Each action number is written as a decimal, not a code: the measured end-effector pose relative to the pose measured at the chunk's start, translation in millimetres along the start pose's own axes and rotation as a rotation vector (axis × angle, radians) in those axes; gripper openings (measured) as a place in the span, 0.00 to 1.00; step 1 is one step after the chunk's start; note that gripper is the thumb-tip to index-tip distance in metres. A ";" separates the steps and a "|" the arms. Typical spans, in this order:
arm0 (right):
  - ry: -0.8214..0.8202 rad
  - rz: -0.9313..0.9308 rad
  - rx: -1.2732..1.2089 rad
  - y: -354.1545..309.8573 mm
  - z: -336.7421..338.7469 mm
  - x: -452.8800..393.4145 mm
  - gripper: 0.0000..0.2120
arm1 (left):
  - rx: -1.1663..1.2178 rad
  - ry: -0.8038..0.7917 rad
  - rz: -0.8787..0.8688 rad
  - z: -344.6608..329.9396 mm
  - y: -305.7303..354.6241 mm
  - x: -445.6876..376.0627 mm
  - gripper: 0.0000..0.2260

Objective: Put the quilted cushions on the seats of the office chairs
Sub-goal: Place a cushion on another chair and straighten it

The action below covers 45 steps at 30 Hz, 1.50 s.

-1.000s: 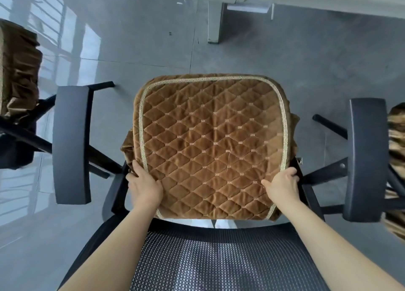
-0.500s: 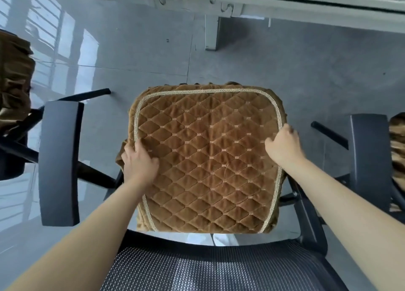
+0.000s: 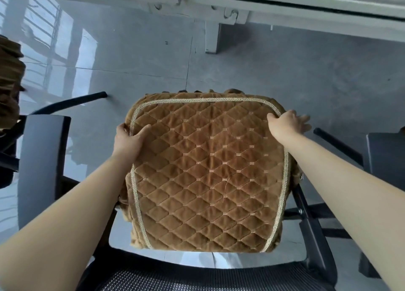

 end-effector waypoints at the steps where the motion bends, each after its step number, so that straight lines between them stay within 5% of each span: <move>1: -0.002 -0.026 -0.037 3.5 0.5 -1.5 0.27 | 0.002 -0.004 -0.012 -2.1 0.5 0.0 0.42; 5: 0.018 -0.132 -0.209 27.3 4.4 -2.3 0.22 | -0.054 -0.006 -0.049 -13.7 3.6 2.8 0.44; 8: 0.002 -0.044 -0.277 36.3 -4.0 -0.7 0.17 | -0.096 0.008 -0.074 -17.8 3.3 4.0 0.41; 25: 0.030 0.065 -0.162 24.7 -14.8 14.3 0.28 | -0.149 0.056 0.011 -0.5 -10.2 9.7 0.34; 45: -0.068 0.157 -0.118 29.9 -13.7 32.1 0.26 | -0.154 0.097 0.104 -11.9 -19.1 24.9 0.29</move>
Point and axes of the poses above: each hand's wrist, its own x-axis away from the middle knuckle, its own z-axis out of the back of the hand, y = z × x, the point moved 7 cm from there along -x, towards the middle knuckle, and after that the axes turned 10 degrees about -y, right-handed, at the moved point
